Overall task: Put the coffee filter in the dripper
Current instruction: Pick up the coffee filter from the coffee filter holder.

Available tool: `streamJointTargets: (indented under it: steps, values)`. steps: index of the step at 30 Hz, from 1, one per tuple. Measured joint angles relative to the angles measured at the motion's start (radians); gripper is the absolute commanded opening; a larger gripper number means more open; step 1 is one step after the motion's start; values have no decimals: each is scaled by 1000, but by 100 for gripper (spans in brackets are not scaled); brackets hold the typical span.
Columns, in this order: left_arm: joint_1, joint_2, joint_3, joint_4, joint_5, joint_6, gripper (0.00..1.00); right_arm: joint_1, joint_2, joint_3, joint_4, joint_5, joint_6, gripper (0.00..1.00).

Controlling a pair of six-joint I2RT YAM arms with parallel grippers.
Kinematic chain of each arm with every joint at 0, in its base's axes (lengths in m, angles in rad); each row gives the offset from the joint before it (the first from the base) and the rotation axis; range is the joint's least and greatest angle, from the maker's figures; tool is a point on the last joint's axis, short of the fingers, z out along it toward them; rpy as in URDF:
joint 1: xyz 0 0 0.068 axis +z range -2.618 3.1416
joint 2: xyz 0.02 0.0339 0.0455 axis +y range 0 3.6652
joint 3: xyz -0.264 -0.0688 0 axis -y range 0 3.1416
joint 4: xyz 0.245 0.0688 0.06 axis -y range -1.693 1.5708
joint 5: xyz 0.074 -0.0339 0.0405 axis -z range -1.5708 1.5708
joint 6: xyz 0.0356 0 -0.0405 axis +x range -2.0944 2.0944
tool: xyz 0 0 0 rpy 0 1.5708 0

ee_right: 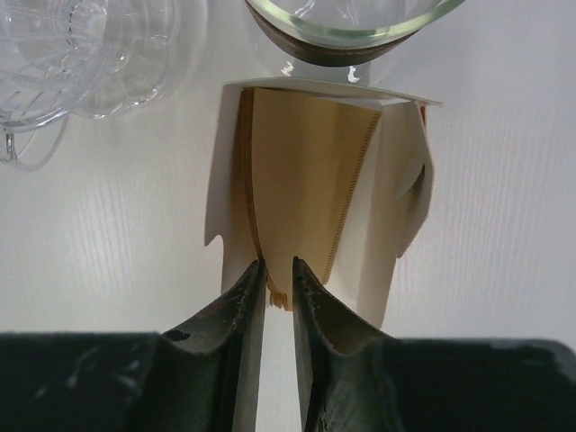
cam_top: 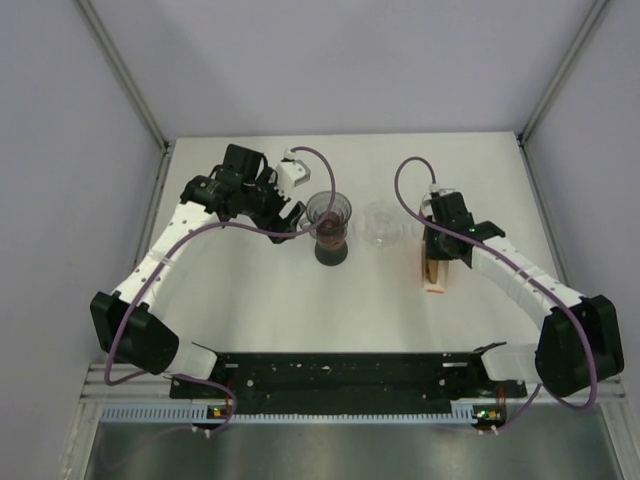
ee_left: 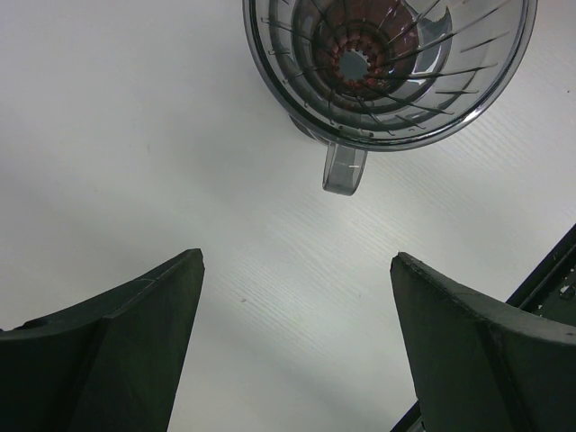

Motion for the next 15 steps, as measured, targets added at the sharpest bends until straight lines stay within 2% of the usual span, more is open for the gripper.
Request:
streamJointTargets:
  steps: [4, 9, 10, 14, 15]
  values:
    - [0, 0, 0, 0, 0, 0, 90, 0, 19, 0, 1, 18, -1, 27]
    - [0, 0, 0, 0, 0, 0, 90, 0, 42, 0, 13, 24, 0, 26]
    - [0, 0, 0, 0, 0, 0, 90, 0, 45, 0, 18, 25, 0, 25]
    - [0, 0, 0, 0, 1, 0, 90, 0, 53, 0, 39, 29, -1, 4]
    - [0, 0, 0, 0, 1, 0, 90, 0, 53, 0, 45, 31, -1, 2]
